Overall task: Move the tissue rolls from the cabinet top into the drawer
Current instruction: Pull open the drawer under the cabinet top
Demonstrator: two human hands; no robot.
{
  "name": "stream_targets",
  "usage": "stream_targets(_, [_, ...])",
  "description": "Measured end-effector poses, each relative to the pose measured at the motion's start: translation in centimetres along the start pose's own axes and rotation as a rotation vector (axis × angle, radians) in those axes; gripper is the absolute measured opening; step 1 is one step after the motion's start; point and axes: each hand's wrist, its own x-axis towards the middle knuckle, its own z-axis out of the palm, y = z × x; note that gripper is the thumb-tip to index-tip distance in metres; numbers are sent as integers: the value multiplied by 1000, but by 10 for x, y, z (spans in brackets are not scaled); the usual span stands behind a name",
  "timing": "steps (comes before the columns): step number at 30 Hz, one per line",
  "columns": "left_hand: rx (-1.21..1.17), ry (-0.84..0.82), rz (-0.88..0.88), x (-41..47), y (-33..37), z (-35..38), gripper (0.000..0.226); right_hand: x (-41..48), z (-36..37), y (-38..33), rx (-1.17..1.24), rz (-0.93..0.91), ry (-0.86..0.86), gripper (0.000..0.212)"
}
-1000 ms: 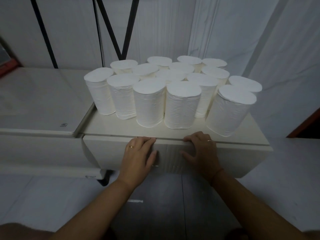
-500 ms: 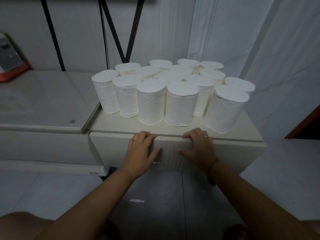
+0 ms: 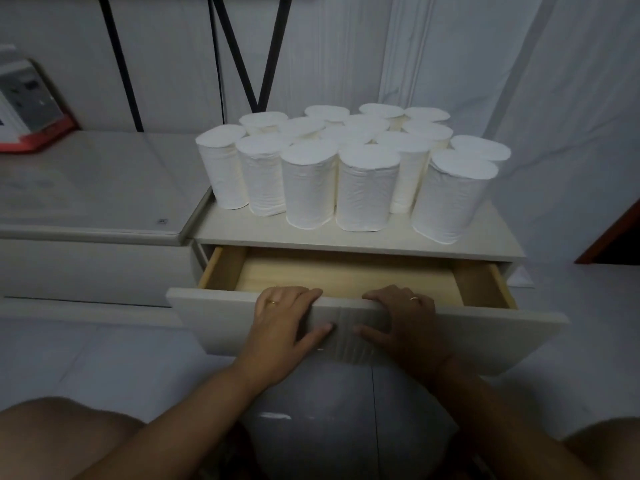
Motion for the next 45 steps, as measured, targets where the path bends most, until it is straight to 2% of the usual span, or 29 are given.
stream_targets(5, [21, -74, 39, -14, 2, -14, 60, -20, -3, -6, 83, 11, 4, 75])
stream_targets(11, [15, -162, 44, -35, 10, -25, 55, -46, -6, -10, 130, -2, -64, 60])
stream_targets(20, [-6, -247, 47, -61, 23, -37, 58, -78, -11, -18, 137, -16, -104, 55])
stream_targets(45, [-17, -249, 51, -105, 38, -44, 49, -125, -21, -39, 176, 21, -130, 51])
